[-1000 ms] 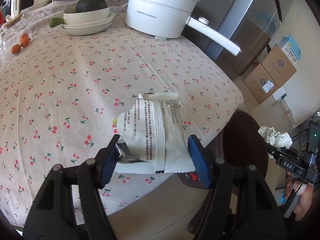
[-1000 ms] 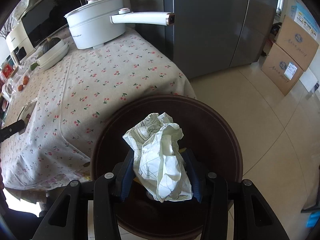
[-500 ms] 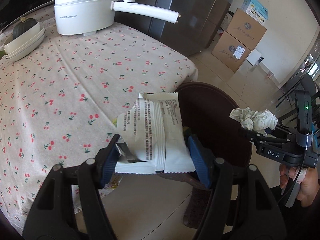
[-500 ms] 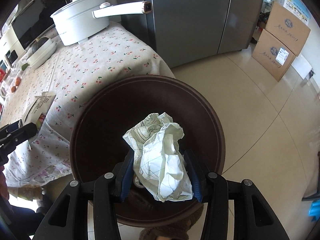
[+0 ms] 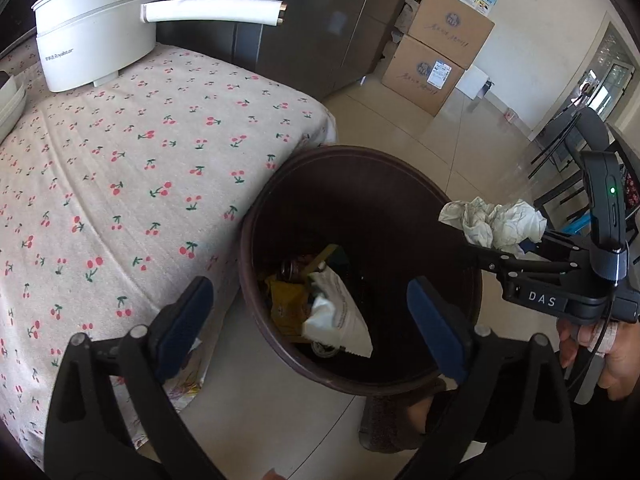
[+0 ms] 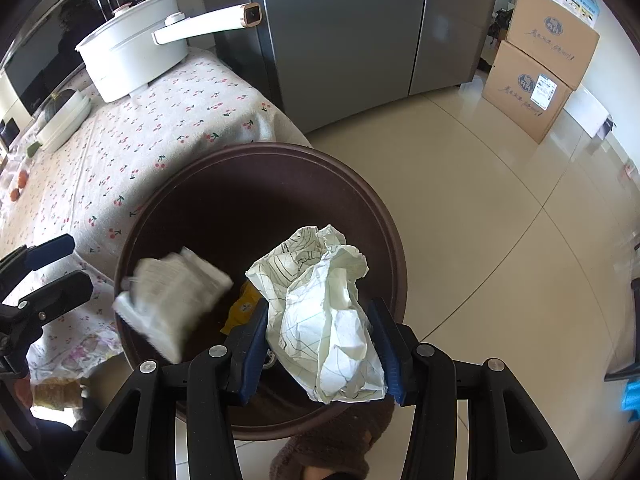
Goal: Collect trash
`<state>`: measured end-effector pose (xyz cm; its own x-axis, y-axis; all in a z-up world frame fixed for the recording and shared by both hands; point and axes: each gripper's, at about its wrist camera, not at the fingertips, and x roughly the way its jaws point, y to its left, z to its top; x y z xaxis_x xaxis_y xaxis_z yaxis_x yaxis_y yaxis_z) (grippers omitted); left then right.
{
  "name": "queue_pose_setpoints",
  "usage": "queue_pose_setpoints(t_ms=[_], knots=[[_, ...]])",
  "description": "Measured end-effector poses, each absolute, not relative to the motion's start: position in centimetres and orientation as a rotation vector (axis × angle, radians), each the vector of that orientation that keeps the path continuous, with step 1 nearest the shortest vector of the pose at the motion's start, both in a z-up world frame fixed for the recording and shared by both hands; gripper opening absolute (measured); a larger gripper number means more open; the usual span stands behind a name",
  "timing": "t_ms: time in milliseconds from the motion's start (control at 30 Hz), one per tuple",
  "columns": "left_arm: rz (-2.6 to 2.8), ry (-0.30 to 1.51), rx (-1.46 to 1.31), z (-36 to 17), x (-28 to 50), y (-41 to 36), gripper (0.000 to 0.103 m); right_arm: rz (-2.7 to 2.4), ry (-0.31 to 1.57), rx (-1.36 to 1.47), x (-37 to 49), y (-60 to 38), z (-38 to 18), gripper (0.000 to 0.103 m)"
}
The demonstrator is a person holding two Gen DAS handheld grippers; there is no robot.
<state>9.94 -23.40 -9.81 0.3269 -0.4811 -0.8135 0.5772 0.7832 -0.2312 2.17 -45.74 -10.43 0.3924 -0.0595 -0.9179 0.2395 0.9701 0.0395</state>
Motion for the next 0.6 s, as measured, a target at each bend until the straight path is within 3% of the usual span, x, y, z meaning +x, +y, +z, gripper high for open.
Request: queue_pose_setpoints(t_ms=[400,467,533,600], knots=[[-0.549,1.004,0.071,-7.6,11.3,-16.8,0.101,-0.183,1.167,0.152,3.8,-43.7,-10.6,0.052],[-0.523,1.010,0.052,-7.4,11.5,-15.5,0.101,-0.192,1.177,0.164,4.0,-43.6,-10.7,0.069],[-0.497,1.014,0.036,-7.3,11.5,-14.2,0.102,-0.208,1.171,0.163,4.1,-43.4,-10.5,0.079],[-0.475,1.017,0.026,-7.1,11.5,-13.1,0.102,-0.207,1.166,0.164,4.2,-43.3,-10.3,0.082]])
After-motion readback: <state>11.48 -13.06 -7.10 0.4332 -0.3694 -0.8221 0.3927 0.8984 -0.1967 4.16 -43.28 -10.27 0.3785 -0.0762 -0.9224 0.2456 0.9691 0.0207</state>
